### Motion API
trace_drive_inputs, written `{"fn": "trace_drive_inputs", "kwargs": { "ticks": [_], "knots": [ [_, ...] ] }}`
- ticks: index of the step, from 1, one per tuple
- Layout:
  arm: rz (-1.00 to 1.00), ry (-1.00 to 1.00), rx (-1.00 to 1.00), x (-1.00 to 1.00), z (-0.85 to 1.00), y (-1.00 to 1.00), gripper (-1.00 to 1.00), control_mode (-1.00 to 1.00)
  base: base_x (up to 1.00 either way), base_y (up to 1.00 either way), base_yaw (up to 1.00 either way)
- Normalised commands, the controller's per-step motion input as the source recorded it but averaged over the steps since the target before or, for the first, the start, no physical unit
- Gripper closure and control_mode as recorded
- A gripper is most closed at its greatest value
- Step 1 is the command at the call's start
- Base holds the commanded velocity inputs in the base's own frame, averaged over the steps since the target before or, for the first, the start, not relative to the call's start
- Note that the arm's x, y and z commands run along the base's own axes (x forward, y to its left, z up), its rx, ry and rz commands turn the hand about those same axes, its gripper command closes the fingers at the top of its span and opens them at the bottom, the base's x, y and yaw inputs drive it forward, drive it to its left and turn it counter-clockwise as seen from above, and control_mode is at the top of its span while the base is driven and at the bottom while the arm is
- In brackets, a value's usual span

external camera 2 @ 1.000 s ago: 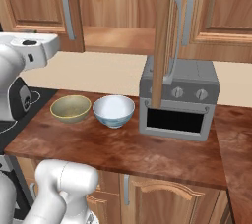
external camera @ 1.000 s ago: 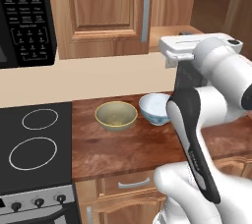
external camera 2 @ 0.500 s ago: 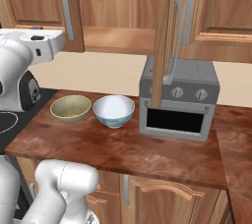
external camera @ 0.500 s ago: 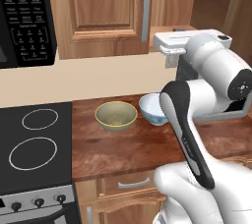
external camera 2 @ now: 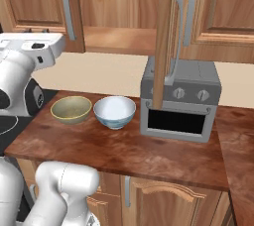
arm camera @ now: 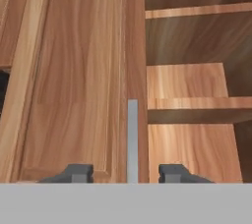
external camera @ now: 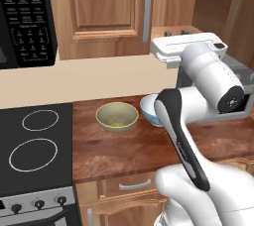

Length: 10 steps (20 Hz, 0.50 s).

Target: Open the cabinet. Pick the bowls from the counter and place them in the cabinet. Then close the cabinet.

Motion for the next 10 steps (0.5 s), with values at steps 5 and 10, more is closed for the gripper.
{"fn": "trace_drive_inputs", "kwargs": {
  "ticks": [5, 10],
  "knots": [
    [0.0, -0.02, 0.0, 0.34, 0.0, 0.0, -1.0, -1.0, 0.0, 0.0, 0.0],
    [0.0, 0.0, 0.0, 0.36, -0.02, 0.0, -1.0, -1.0, 0.0, 0.0, 0.0]
  ]
}}
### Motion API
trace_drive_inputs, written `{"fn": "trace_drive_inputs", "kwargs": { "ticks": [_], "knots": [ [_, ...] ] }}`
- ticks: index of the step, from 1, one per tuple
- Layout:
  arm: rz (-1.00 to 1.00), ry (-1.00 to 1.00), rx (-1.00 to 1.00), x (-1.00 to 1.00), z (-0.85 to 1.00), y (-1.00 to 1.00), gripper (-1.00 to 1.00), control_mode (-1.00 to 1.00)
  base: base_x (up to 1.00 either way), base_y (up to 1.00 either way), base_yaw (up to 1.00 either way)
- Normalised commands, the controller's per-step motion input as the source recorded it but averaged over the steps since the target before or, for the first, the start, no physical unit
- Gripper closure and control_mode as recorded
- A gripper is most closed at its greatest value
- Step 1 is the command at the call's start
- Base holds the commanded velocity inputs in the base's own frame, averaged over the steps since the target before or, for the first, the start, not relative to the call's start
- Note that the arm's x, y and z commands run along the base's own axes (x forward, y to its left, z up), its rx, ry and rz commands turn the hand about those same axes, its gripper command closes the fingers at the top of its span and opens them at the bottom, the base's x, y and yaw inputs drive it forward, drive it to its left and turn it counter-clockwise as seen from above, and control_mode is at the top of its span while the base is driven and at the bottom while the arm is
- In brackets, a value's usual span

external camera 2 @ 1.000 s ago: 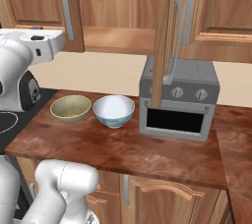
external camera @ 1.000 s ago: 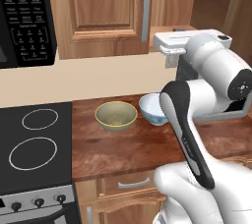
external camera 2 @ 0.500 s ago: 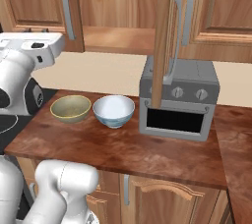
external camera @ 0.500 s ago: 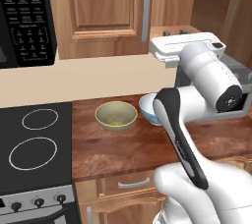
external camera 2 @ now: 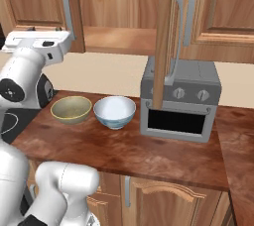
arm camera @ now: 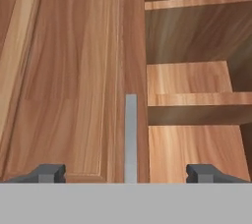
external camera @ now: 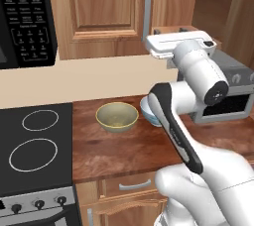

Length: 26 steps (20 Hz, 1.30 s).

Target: Open the cabinet. Pick the bowls from the counter and place them in the cabinet. Then close the cabinet.

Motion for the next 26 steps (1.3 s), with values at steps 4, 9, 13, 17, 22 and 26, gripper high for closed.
{"fn": "trace_drive_inputs", "kwargs": {
  "ticks": [4, 9, 13, 17, 22, 26],
  "knots": [
    [0.0, 0.0, 0.0, 0.4, -0.02, 0.0, -1.0, -1.0, 0.0, 0.0, 0.0],
    [0.0, 0.0, 0.0, 0.41, -0.02, 0.0, -1.0, -1.0, 0.0, 0.0, 0.0],
    [0.0, 0.0, 0.0, 0.43, -0.02, 0.01, -1.0, -1.0, 0.0, 0.0, 0.0],
    [0.0, 0.0, 0.0, 0.32, 0.0, 0.08, -1.0, -1.0, 0.0, 0.0, 0.0],
    [-0.02, 0.0, 0.0, 0.32, 0.0, 0.14, -1.0, -1.0, 0.0, 0.0, 0.0],
    [-0.02, 0.0, 0.0, 0.38, 0.0, 0.05, -1.0, -1.0, 0.0, 0.0, 0.0]
  ]
}}
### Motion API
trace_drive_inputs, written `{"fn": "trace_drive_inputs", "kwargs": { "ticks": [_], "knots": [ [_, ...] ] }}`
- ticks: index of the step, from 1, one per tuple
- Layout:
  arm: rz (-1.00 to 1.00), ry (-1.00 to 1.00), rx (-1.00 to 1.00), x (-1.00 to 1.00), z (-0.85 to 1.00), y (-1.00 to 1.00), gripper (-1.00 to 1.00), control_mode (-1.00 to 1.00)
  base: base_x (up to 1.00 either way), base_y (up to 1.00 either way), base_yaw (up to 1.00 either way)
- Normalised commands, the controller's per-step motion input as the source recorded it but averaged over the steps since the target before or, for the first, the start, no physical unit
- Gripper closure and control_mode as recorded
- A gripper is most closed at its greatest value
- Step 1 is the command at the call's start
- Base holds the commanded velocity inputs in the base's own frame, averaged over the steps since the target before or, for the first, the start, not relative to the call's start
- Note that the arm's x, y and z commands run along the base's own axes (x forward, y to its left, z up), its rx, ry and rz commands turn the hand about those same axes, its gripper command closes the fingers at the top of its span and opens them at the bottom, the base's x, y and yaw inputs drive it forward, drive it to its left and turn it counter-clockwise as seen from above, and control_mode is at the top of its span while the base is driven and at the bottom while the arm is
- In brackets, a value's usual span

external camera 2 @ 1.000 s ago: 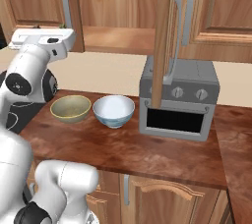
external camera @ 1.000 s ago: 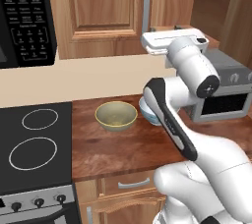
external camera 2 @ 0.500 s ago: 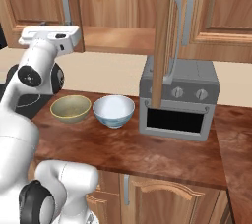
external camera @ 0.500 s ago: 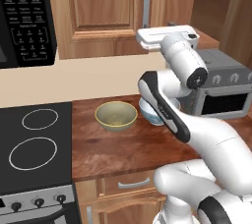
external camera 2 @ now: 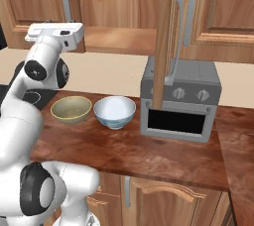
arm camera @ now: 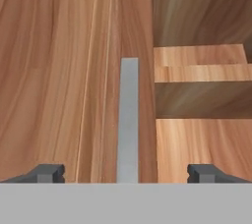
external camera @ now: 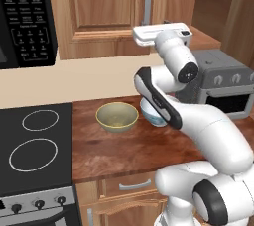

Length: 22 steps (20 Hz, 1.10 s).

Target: Open the cabinet. Pick the bowls from the counter and place them in the cabinet. Then close the cabinet.

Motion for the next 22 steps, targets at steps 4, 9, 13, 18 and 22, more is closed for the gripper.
{"fn": "trace_drive_inputs", "kwargs": {
  "ticks": [4, 9, 13, 18, 22],
  "knots": [
    [-0.01, 0.01, 0.0, 0.39, 0.0, 0.07, -1.0, -1.0, 0.0, 0.0, 0.0],
    [-0.01, 0.01, 0.0, 0.4, 0.0, 0.05, -1.0, -1.0, 0.0, 0.0, 0.0],
    [0.0, 0.01, 0.0, 0.41, 0.0, 0.02, -1.0, -1.0, 0.0, 0.0, 0.0],
    [0.0, 0.0, 0.0, 0.38, 0.0, 0.03, -1.0, -1.0, 0.0, 0.0, 0.0],
    [-0.02, 0.0, -0.01, 0.33, 0.0, 0.12, 1.0, -1.0, 0.0, 0.0, 0.0]
  ]
}}
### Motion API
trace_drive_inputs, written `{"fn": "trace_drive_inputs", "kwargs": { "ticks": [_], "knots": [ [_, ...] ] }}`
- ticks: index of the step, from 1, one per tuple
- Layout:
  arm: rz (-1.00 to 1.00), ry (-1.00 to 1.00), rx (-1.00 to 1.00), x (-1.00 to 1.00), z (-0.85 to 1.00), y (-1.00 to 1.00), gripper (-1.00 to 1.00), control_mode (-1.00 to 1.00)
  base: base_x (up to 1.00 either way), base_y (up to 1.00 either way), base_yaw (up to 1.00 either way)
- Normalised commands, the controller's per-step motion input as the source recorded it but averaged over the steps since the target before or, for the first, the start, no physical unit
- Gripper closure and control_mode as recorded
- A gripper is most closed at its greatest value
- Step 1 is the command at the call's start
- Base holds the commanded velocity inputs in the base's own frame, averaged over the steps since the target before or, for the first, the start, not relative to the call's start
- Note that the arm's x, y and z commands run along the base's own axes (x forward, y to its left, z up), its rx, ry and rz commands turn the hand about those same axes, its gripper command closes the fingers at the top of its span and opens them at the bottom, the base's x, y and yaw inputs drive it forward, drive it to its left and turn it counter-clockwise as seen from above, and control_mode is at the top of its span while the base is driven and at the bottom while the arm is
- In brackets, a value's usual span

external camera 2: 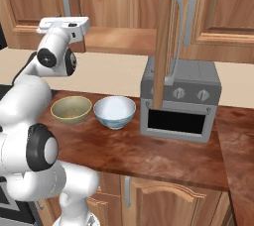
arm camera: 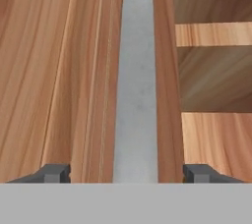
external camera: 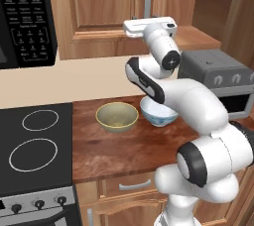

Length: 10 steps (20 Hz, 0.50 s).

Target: Open the cabinet. Pick the bowls from the counter and place them in the cabinet. Then close the cabinet.

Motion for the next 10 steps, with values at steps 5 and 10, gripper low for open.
{"fn": "trace_drive_inputs", "kwargs": {
  "ticks": [5, 10],
  "knots": [
    [-0.03, 0.0, -0.01, 0.33, 0.0, 0.12, 1.0, -1.0, 0.0, 0.0, 0.0],
    [-0.03, 0.01, 0.0, 0.47, 0.0, 0.04, 1.0, -1.0, 0.0, 0.0, 0.0]
  ]
}}
